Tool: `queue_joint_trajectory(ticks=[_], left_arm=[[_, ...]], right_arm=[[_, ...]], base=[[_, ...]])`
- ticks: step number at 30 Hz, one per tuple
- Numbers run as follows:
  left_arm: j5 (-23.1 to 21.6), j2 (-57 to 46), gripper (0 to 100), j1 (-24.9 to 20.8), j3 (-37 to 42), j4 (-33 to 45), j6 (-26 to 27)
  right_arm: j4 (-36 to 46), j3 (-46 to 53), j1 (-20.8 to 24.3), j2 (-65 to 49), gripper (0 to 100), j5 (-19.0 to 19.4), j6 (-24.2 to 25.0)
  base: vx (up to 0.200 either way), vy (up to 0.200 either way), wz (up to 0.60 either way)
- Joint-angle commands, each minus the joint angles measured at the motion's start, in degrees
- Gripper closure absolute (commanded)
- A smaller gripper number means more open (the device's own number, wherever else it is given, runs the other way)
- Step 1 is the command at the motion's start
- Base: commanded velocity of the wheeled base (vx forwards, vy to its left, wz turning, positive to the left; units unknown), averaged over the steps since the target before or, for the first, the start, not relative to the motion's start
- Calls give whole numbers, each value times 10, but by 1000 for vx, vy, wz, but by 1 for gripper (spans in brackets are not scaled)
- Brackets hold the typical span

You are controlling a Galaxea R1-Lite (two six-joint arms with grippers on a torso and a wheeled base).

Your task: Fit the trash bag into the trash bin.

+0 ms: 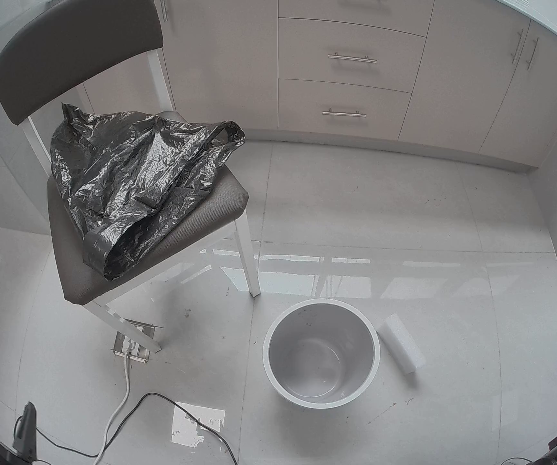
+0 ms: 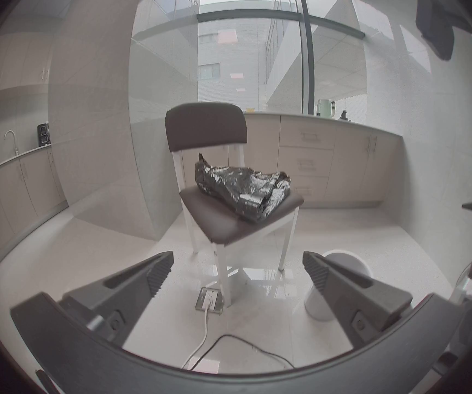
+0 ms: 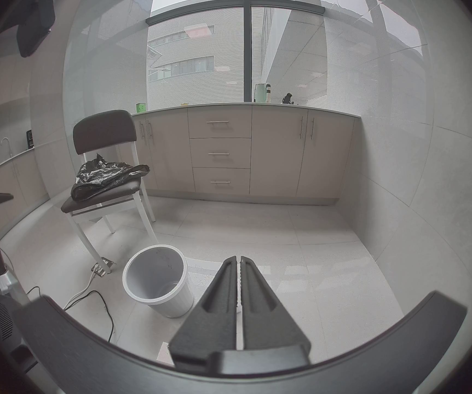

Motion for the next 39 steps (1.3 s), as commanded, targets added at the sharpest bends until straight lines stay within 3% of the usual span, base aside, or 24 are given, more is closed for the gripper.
queue_joint_trajectory(ticks=[1,23,24,25,26,39], left_arm=[[-7,111,100,-13,-166,20,-33],[-43,145,100,-18,-151,27,-21],[-43,140,100,-18,-146,27,-21],[-43,137,100,-18,-144,27,-21],[-43,136,0,-19,-144,27,-20],[-44,110,0,-21,-153,53,-22]], right_arm=[[-2,10,0,-9,100,2,-5],[-1,10,0,-9,100,3,-7],[-1,10,0,-9,0,3,-7],[-2,10,0,-9,0,3,-7],[-2,10,0,-9,0,3,-6],[-2,10,0,-9,0,2,-7]], base=[[0,0,0],[0,0,0],[0,0,0],[0,0,0],[0,0,0],[0,0,0]])
